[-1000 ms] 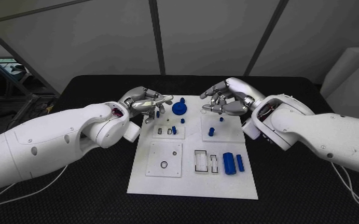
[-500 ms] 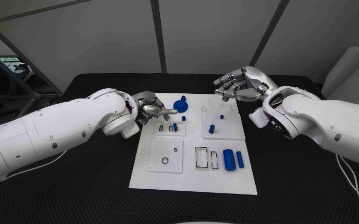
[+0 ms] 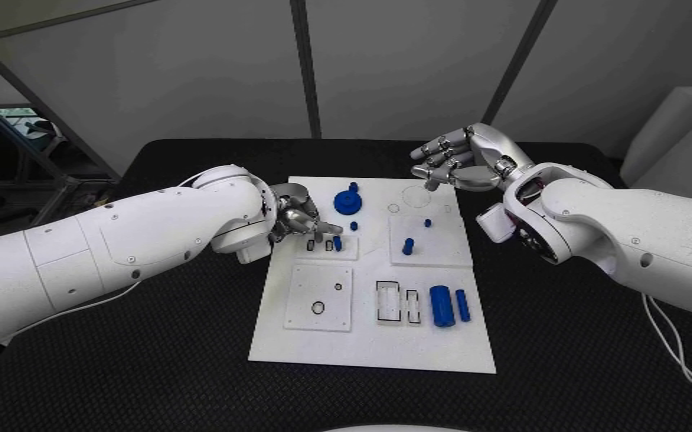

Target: Assemble the parts on the task board

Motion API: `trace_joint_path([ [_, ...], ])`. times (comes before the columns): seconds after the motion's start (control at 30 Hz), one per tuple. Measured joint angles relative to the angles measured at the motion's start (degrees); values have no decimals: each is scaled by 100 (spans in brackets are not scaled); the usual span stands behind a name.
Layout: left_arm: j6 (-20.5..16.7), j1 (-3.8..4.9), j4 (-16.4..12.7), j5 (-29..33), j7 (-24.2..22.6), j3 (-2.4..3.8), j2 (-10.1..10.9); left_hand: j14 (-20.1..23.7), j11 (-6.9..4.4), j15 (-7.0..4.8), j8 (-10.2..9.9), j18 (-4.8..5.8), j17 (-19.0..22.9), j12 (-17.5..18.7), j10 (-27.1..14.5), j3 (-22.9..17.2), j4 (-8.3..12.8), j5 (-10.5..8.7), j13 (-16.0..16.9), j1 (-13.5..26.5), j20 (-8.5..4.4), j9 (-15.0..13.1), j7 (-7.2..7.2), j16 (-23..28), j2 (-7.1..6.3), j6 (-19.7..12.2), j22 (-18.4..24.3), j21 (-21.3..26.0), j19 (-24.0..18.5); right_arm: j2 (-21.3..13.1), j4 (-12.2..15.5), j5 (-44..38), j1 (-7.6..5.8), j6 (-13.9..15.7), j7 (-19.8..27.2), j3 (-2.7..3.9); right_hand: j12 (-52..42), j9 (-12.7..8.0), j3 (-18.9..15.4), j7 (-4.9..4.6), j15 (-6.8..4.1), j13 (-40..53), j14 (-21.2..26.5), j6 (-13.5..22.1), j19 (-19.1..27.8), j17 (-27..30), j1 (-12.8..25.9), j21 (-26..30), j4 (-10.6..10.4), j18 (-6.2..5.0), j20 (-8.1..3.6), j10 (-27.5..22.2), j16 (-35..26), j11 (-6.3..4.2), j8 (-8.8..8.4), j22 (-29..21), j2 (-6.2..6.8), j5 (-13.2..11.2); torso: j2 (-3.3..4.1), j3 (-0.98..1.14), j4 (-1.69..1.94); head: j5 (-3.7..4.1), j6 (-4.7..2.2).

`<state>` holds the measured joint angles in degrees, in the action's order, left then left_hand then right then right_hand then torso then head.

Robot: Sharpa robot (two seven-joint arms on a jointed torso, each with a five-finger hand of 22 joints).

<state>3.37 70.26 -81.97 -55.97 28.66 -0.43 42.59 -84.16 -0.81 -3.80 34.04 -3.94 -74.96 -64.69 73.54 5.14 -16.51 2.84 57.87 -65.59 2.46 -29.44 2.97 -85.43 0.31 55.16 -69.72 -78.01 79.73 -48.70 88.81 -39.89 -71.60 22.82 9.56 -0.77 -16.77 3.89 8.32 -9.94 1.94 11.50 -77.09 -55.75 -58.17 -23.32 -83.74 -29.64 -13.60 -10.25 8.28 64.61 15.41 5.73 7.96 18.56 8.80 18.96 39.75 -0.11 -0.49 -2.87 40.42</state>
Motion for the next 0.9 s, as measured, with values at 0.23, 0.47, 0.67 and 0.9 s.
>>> trace_joint_path([
  [0.23,103,19,15,-71,51,-33,-88,0,0,0,21,1,0,0,0,31,17,0,-3,0,0,-39,0,0,0,0,-7,0,0,37,-39,-12,0,9,-10,0,0,0,0,0,-21,-44,-21,0,0,15,0,38,0,0,0,0,-77,0,0,-26,0,0,5,-1,5,9,21],
  [0.47,122,26,7,-100,64,-46,-139,0,0,0,20,1,1,0,0,56,24,0,-9,0,0,-61,-20,0,0,-20,-27,-24,0,61,-88,-38,0,10,-24,-1,21,0,0,0,-1,-65,-41,0,0,21,-1,64,0,0,0,20,-102,20,0,-41,0,0,6,-4,5,22,38],
  [0.67,117,27,-23,-111,67,-50,-156,0,1,0,58,2,1,0,-1,56,24,0,-9,-24,0,-84,-20,0,24,-20,-41,-23,0,70,-119,-62,0,11,-39,-1,21,0,-14,0,-1,-79,-41,0,0,21,-1,64,-15,0,0,20,-132,20,0,-51,0,0,6,-4,5,24,48],
  [0.9,109,28,-44,-117,68,-51,-174,0,1,0,58,1,1,0,-1,55,23,0,-9,-26,1,-97,1,0,25,-41,-46,-23,0,95,-149,-89,1,10,-59,-1,21,0,-14,1,-1,-98,-41,0,-21,26,22,105,-15,0,22,20,-146,20,0,-64,-23,0,6,-4,5,30,44],
])
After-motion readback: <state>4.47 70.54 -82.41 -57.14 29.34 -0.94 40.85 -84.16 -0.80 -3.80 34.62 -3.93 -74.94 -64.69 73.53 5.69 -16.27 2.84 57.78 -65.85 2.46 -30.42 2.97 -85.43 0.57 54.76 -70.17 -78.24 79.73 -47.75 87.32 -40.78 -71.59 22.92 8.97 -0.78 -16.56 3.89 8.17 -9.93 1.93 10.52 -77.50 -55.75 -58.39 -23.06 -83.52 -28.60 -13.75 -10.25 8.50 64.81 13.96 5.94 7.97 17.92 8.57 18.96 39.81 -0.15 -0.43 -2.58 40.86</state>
